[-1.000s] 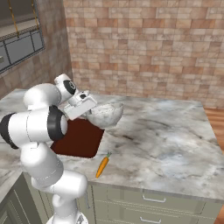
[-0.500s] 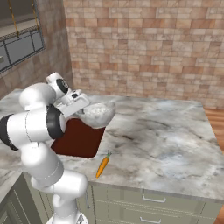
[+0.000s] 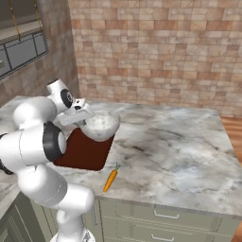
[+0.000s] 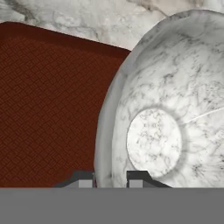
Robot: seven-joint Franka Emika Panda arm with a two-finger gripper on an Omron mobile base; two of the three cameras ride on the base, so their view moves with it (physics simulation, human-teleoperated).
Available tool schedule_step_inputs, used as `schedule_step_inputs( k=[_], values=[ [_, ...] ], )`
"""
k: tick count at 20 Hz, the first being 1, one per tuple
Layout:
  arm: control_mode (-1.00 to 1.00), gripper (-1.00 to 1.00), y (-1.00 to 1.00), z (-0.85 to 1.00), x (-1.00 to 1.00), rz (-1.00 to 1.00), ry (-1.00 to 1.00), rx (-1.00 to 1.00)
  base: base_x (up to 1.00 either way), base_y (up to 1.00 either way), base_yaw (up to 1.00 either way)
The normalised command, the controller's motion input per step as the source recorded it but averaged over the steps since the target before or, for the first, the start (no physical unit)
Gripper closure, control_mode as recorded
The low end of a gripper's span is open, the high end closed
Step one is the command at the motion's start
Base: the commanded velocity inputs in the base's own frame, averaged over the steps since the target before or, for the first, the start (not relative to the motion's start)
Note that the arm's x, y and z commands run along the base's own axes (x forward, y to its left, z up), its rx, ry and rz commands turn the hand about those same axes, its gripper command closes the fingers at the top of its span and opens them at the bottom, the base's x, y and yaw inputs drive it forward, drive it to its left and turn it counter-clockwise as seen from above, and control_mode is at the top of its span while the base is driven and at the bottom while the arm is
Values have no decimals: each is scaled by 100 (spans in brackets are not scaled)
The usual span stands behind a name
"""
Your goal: Place the two vegetables and bowl onto the tray for setting up a vegetable dip station.
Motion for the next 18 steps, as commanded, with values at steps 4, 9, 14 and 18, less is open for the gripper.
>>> schedule_step_inputs(
  k=[4,9,14,18],
  values=[
    [-100,100,26,0,5,0,-10,5,0,0,0],
    [-100,100,22,0,13,0,-2,0,0,0,0],
    [-100,100,24,-1,7,0,1,2,0,0,0],
    [-100,100,22,-6,13,0,2,3,0,0,0]
  ],
)
